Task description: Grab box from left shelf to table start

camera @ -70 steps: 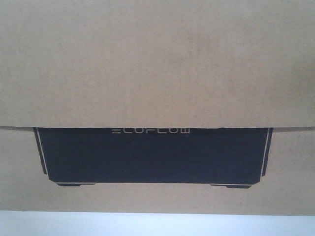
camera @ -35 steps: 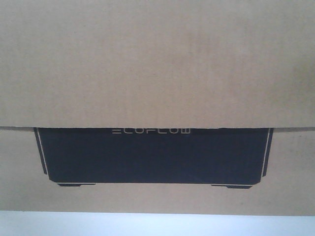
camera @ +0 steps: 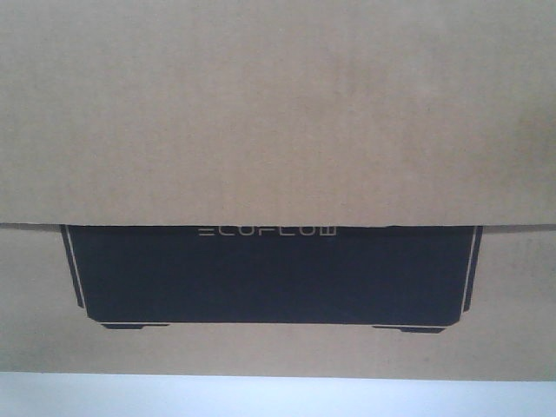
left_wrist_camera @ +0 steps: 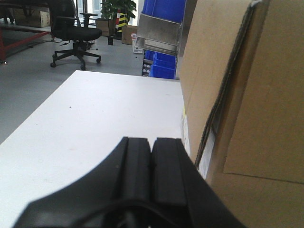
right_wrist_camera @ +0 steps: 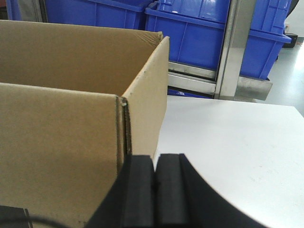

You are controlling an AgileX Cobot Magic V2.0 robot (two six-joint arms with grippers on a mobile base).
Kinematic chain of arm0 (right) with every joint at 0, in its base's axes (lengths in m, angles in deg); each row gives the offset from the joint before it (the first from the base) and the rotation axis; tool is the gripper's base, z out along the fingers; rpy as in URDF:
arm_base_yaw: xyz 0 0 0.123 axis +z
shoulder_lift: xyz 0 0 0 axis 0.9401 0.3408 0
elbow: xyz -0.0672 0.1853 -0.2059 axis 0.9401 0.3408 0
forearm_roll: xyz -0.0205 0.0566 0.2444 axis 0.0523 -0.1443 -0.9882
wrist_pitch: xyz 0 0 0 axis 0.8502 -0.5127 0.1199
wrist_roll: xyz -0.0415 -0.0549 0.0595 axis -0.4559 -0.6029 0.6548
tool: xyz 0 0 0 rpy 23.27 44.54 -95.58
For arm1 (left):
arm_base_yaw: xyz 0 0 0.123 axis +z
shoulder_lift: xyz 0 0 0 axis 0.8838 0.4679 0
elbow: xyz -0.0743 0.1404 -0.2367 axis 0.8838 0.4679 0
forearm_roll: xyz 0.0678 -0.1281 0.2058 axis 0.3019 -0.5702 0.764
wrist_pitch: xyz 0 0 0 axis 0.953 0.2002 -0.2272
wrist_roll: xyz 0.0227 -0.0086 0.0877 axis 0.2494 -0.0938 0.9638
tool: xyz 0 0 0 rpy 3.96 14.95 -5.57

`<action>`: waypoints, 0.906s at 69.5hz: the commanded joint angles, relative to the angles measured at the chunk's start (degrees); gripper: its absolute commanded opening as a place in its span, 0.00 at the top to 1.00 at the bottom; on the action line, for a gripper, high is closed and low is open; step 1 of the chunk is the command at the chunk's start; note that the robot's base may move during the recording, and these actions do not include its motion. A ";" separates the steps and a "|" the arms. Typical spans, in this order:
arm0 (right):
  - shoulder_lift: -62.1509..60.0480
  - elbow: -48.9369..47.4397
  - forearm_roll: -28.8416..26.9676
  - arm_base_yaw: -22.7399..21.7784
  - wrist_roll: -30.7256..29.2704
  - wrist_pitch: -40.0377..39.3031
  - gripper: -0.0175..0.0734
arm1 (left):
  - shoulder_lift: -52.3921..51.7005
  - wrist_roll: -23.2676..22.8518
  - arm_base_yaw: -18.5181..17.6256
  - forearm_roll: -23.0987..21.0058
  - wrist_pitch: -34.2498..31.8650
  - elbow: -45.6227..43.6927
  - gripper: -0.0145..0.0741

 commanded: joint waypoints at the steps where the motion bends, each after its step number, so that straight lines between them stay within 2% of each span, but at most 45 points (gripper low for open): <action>1: 0.72 -1.53 0.31 0.23 -0.09 -5.46 0.74 | -0.42 0.17 0.08 -0.53 -5.13 -0.12 0.94; 24: 0.72 0.25 0.31 0.17 -0.09 -6.65 0.74 | -0.42 0.17 0.08 -0.53 -5.13 -0.12 0.94; 57: -0.43 18.51 -1.73 -2.78 -0.09 -25.52 0.74 | -0.42 0.17 0.08 -0.53 -5.13 -0.12 0.94; 63: -0.43 18.29 -2.20 -2.80 -0.09 -24.15 0.74 | -0.42 0.17 0.08 -0.53 -5.13 -0.12 0.94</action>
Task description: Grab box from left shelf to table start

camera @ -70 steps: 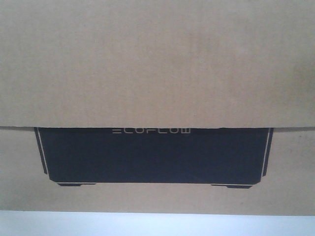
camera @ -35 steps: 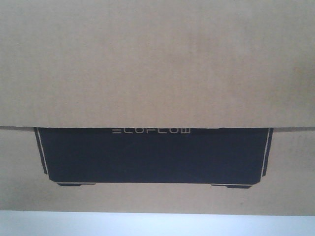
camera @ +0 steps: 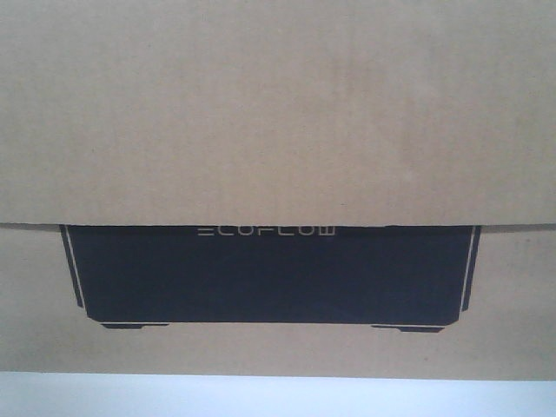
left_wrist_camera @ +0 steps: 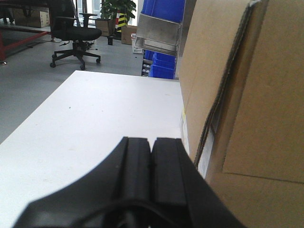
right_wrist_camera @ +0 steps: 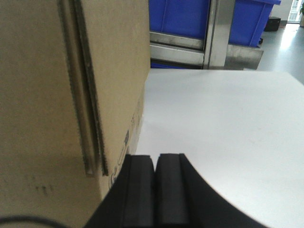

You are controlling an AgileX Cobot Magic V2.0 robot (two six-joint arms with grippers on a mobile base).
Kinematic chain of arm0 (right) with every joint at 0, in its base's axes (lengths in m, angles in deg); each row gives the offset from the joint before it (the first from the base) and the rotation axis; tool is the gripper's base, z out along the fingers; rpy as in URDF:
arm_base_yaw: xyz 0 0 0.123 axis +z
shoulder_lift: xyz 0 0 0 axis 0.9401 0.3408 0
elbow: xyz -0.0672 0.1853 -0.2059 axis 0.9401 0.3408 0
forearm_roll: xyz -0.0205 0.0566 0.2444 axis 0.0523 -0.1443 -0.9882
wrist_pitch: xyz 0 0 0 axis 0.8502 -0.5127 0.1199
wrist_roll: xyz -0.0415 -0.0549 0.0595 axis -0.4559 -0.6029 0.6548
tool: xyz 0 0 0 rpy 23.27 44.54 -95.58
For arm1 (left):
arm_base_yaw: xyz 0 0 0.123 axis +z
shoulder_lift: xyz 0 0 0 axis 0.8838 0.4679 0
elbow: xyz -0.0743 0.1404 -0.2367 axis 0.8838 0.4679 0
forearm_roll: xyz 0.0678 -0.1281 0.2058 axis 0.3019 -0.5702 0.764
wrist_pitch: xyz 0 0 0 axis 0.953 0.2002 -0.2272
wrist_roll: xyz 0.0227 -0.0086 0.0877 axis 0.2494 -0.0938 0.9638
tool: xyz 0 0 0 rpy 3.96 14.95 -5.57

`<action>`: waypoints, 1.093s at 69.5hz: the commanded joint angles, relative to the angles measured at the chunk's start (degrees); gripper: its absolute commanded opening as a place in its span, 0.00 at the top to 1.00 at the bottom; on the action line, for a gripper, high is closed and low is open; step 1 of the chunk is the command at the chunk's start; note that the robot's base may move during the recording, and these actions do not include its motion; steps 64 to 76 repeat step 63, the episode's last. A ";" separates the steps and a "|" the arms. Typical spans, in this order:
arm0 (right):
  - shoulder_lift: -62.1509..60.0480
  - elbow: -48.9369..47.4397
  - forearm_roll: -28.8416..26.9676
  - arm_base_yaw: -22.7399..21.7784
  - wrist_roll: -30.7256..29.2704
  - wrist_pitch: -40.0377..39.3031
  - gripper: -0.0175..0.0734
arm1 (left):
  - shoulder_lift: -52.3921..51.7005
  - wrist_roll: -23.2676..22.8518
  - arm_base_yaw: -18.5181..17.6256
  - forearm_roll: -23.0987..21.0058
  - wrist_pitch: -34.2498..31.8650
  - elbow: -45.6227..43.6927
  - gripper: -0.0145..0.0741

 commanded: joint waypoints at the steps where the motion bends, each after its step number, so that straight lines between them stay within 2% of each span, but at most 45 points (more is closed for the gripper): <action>1: -0.43 -0.78 -0.82 -0.37 -0.09 -6.56 0.74 | -0.42 0.08 0.08 -0.44 -5.13 -0.12 0.94; 76: -0.43 -0.78 -0.82 -0.37 -0.09 -6.67 0.74 | -0.42 0.08 0.08 -0.44 -5.13 -0.12 0.94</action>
